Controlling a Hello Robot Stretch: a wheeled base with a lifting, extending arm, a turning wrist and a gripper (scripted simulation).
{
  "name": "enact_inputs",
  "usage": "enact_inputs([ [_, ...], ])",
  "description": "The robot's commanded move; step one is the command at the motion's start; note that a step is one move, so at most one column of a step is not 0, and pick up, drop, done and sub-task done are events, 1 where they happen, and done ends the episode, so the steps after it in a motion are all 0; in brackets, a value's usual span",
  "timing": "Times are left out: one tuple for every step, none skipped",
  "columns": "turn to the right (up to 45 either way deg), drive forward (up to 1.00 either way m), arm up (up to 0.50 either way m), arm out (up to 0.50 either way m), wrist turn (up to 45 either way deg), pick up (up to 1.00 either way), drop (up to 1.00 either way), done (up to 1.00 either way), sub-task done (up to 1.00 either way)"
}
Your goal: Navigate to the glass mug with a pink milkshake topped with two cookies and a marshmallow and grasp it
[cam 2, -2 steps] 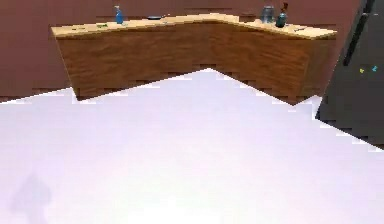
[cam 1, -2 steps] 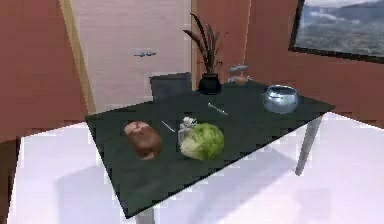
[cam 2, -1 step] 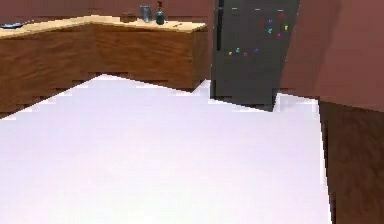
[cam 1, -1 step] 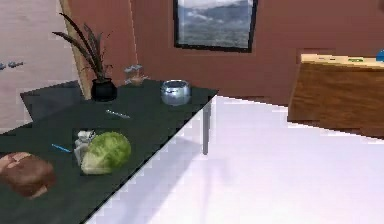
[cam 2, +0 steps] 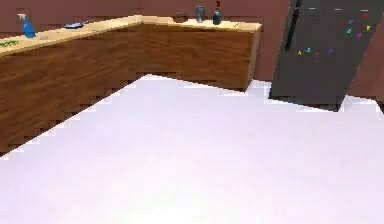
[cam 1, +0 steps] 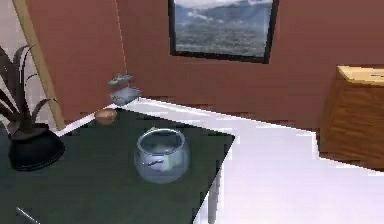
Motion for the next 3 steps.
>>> enact_inputs([
  [-45.0,0.0,0.0,0.0,0.0,0.0,0.0,0.0,0.0],
  [-45.0,0.0,0.0,0.0,0.0,0.0,0.0,0.0,0.0],
  [-45.0,0.0,0.0,0.0,0.0,0.0,0.0,0.0,0.0],
])
